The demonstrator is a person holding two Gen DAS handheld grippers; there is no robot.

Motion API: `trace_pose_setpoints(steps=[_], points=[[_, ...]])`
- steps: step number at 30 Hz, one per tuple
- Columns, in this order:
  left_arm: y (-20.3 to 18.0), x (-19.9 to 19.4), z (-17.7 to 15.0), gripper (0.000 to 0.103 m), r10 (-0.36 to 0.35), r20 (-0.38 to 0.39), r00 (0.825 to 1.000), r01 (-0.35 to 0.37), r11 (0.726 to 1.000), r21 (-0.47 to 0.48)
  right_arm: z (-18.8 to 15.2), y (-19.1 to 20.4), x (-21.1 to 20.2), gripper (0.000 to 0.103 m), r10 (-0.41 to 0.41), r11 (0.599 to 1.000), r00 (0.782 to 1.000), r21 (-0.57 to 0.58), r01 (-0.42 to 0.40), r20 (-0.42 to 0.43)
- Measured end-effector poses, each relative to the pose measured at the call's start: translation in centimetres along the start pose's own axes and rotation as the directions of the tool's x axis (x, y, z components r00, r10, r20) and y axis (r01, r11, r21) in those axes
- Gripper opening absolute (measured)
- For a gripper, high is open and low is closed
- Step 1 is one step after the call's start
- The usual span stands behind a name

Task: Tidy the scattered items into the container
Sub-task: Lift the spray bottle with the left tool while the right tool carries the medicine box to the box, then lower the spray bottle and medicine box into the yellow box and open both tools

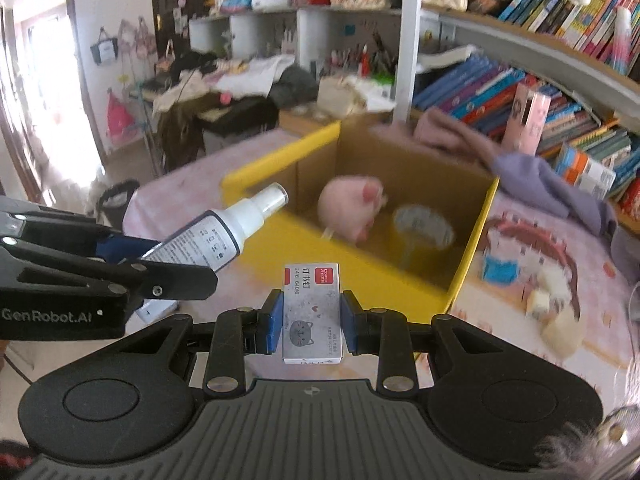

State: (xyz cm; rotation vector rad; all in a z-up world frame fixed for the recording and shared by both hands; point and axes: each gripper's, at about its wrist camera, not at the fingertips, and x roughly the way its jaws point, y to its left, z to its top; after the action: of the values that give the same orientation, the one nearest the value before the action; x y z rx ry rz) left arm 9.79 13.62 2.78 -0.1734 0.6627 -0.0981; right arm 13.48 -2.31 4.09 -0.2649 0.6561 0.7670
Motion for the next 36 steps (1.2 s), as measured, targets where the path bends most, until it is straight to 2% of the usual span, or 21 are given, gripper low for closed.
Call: trace_pose_setpoints(steps=[6,12,17,23,31,36], points=[[-0.3,3.5,4.0,0.031,0.01,0.029,1.0,-0.011,0.998,0.055,4.3,-3.5,1.9,0.028,-0.021,1.0,0.998,-0.008,0.022,0.06],[-0.2,7.4,6.9,0.031,0.035,0.011,0.999,-0.035,0.995,0.088,6.8,-6.7,5.7,0.028,-0.05,0.998,0.998,-0.045,0.051,0.038],[0.1,11.2,7.8,0.031,0.056,-0.059,0.997,-0.049,0.992,0.118,7.4,-8.2,9.6,0.028,-0.055,0.993,0.998,-0.108,0.052,-0.023],[0.4,15.2,8.1,0.031,0.083,-0.155,0.984,-0.056,0.983,0.172,7.2,-8.7,13.8,0.028,-0.033,0.978,0.992,-0.206,0.006,-0.125],[0.3,18.2,7.1,0.031,0.1,-0.254,0.962,-0.033,0.966,0.256,6.2,-7.7,17.6,0.028,0.004,0.941,0.963,-0.326,-0.095,-0.268],[0.8,19.0,6.7,0.031,0.105,-0.293,0.95,-0.026,0.965,0.26,6.2,-7.2,18.4,0.028,0.01,0.926,0.946,-0.355,-0.132,-0.325]])
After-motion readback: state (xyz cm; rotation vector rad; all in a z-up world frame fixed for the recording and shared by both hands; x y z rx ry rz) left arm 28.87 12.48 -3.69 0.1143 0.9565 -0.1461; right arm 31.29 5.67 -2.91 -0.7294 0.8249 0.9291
